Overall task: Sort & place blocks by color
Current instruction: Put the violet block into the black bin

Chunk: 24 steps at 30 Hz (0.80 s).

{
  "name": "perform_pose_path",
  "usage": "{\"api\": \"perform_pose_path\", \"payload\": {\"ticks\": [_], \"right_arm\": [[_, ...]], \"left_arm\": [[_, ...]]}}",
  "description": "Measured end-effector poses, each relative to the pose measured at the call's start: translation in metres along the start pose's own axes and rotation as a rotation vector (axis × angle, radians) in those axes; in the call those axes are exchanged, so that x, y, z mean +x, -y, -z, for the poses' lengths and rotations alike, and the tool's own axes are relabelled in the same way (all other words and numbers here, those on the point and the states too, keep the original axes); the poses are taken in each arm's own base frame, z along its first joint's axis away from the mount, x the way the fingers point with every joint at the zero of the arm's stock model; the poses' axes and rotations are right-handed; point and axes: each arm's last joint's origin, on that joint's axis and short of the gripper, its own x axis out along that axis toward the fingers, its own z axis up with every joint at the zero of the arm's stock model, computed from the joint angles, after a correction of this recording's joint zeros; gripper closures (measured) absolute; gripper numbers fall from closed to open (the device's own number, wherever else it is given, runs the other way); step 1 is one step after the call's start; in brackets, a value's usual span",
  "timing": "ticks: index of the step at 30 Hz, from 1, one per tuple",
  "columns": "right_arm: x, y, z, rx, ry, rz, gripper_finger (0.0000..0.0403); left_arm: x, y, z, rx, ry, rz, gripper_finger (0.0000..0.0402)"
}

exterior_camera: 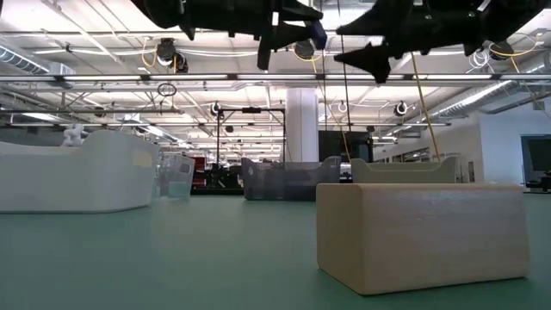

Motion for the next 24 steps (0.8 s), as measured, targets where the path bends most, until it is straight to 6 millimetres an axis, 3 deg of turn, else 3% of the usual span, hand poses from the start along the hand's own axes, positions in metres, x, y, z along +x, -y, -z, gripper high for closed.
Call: {"api": "perform_pose_path", "payload": {"ticks": [9, 17, 24], "right_arm": [[-0.007, 0.007, 0.027, 0.071, -0.285, 0.095, 0.0136], [-0.010, 0.013, 0.034, 0.139, -0.318, 0.283, 0.0136], [-0.012, 0.015, 0.037, 0.171, -0.345, 0.329, 0.0137]], "left_arm": [[-0.003, -0.010, -0.014, 0.166, 0.088, 0.033, 0.0294], [-0.006, -0.027, -0.017, 0.183, 0.076, -0.041, 0.0294], [-0.015, -0.059, -0.007, 0.163, -0.099, -0.228, 0.0294]]}}
